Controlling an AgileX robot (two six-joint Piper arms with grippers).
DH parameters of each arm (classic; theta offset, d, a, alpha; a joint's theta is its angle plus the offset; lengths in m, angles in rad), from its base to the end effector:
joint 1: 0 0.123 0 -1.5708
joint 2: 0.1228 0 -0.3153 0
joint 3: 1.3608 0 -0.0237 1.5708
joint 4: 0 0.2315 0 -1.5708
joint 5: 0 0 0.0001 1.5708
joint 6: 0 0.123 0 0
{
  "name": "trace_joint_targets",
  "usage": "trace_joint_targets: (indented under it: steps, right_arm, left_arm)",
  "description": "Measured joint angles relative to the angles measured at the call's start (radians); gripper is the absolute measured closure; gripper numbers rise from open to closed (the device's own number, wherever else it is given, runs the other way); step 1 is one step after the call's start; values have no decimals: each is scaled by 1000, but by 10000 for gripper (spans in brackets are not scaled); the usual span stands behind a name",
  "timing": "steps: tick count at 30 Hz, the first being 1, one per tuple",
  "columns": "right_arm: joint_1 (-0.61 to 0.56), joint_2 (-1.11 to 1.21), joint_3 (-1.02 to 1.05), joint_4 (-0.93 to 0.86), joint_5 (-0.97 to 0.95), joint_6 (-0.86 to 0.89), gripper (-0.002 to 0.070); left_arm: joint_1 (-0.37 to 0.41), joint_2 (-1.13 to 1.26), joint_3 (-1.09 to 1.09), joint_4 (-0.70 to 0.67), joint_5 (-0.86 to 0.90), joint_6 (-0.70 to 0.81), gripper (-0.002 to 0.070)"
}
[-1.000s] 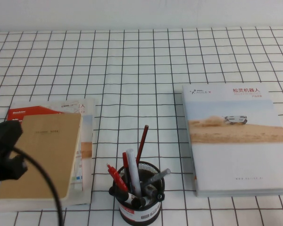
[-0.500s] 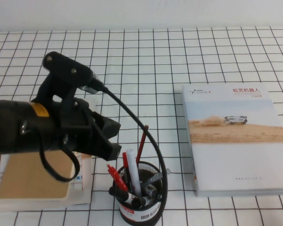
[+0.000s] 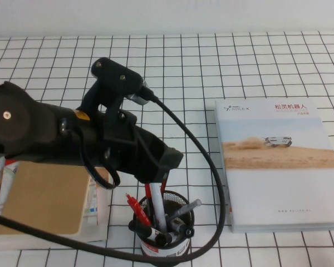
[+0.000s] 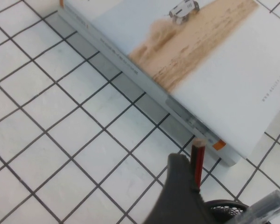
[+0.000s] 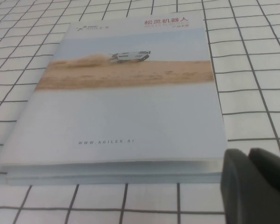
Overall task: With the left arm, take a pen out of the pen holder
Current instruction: 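Take a marker out of the pen holder and lay it on the table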
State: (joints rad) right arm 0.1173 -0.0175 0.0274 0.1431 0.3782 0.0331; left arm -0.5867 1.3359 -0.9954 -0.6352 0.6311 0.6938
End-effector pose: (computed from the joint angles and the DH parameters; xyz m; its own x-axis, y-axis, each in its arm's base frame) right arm 0.0318 0.0103 0.1616 -0.3146 0.1293 -0.9404 -0.1164 0.9779 0.1734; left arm 0.2062 -0.1888 0.3198 -0.4681 0.4870 -0.7373 0.8079 0.5739 -0.1338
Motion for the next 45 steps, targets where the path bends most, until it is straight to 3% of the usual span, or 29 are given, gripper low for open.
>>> trace_joint_targets:
  steps: [10, 38, 41, 45]
  right_arm:
    - [0, 0, 0, 0, 0, 0, 691]
    - [0, 0, 0, 0, 0, 0, 691]
    - [0, 0, 0, 0, 0, 0, 691]
    - [0, 0, 0, 0, 0, 0, 691]
  left_arm:
    - [-18, 54, 0, -42, -41, 89, 237]
    - [-28, 208, 0, -56, -212, 97, 241]
    - [-28, 210, 0, -68, -221, 97, 288]
    - [-28, 211, 0, -70, -223, 97, 434]
